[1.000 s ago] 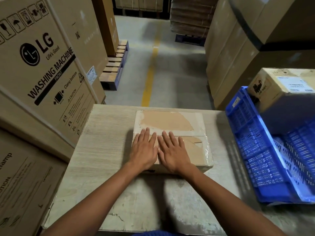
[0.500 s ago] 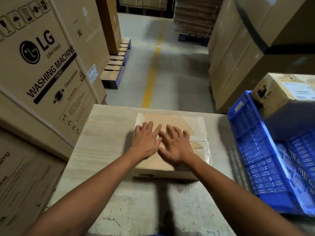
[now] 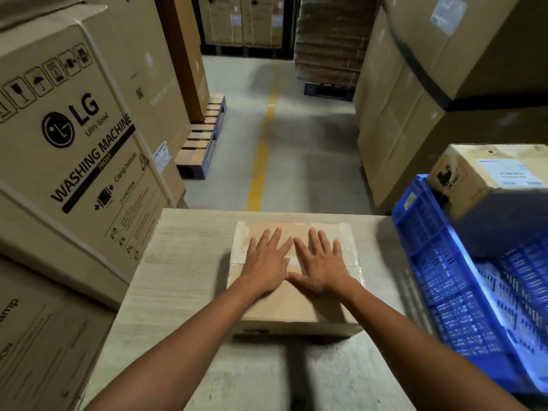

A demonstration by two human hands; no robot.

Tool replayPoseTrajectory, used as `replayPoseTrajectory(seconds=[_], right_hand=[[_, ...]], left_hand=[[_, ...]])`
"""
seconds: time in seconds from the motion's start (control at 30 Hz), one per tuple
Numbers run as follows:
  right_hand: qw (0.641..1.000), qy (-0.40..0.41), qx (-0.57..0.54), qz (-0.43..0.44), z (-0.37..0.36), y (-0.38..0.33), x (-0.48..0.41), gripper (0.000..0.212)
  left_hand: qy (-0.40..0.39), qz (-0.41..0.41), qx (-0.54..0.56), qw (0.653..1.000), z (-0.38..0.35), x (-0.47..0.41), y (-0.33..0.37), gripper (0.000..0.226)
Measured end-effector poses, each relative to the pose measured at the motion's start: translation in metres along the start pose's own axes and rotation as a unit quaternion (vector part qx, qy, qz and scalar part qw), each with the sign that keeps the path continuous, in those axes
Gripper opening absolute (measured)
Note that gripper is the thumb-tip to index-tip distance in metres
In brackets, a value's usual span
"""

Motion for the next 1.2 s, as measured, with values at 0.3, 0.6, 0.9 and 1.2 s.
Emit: replayPoseTrajectory(seconds=[0.3,0.6,0.9,1.2], right_hand=[[0.99,0.127,-0.039,-0.049,-0.03,-0.035,0.047,0.063],[0.985,0.155,-0.055,-0.042,-0.036,-0.021,0.058,0.056],[0.939,0.205,-0.12,-0.25,-0.066,-0.051,0.097,0.054],[0.947,0.215,0.004,-0.238,-0.045,-0.024,0.09,0.041]], left_hand=[[0.049,-0.028,0.046,0.997,-0.028,0.056,0.008,0.054],[0.045,-0.075,0.039,0.995,-0.029,0.07,0.01,0.053],[-0.018,-0.054,-0.01,0.998,-0.048,0.084,0.03,0.062],[0.062,-0.096,-0.008,0.993,-0.033,0.071,0.034,0.06]])
Point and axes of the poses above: each hand's wrist, its own x-axis away from the middle knuckle, its own z-axis out of the back of the hand, y = z × x, the point moved 1 cm from there along -x, towards the middle knuckle, and after that the axes turned 10 degrees about x, right-handed, at the moved point
